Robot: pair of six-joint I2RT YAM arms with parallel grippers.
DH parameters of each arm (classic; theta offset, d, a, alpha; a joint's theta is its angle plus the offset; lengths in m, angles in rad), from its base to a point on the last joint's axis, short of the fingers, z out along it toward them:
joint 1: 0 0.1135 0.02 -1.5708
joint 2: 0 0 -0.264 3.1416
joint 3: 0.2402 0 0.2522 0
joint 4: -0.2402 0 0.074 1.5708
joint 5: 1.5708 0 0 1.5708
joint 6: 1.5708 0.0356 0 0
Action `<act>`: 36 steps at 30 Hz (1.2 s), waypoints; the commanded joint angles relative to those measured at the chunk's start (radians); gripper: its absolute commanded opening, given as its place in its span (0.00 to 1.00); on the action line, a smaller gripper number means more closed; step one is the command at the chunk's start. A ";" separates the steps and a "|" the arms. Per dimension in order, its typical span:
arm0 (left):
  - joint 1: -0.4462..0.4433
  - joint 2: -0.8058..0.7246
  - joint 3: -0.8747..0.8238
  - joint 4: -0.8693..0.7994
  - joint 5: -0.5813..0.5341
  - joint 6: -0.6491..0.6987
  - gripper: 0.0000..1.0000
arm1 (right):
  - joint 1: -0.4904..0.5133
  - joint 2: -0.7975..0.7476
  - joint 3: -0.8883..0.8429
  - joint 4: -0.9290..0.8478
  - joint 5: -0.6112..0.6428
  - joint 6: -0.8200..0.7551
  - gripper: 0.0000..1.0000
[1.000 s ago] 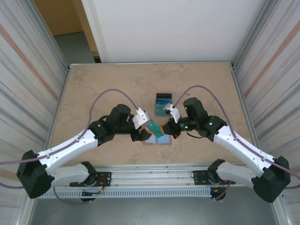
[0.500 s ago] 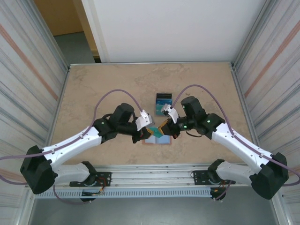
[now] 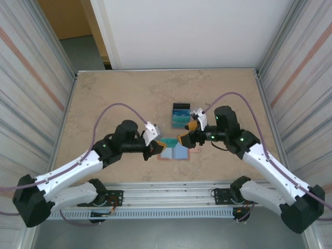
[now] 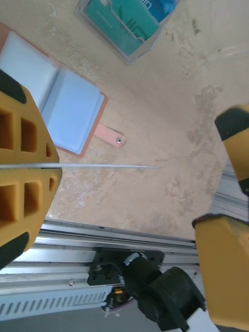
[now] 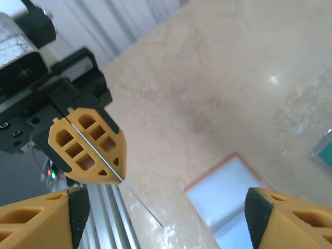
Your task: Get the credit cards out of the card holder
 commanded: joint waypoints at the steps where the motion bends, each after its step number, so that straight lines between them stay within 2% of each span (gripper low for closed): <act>1: 0.005 -0.082 -0.056 0.130 -0.024 -0.100 0.00 | -0.005 -0.050 -0.059 0.140 0.005 0.109 0.84; 10: 0.005 -0.239 -0.136 0.198 -0.102 -0.143 0.00 | -0.003 -0.132 -0.177 0.418 -0.074 0.263 0.86; 15: 0.005 -0.265 -0.154 0.239 -0.100 -0.160 0.00 | 0.035 -0.163 -0.219 0.534 -0.055 0.297 0.91; 26: 0.005 -0.255 -0.163 0.349 0.032 -0.208 0.00 | 0.138 -0.070 -0.131 0.512 -0.147 0.194 0.72; 36: 0.005 -0.246 -0.153 0.365 0.078 -0.223 0.00 | 0.179 0.019 -0.062 0.522 -0.228 0.136 0.39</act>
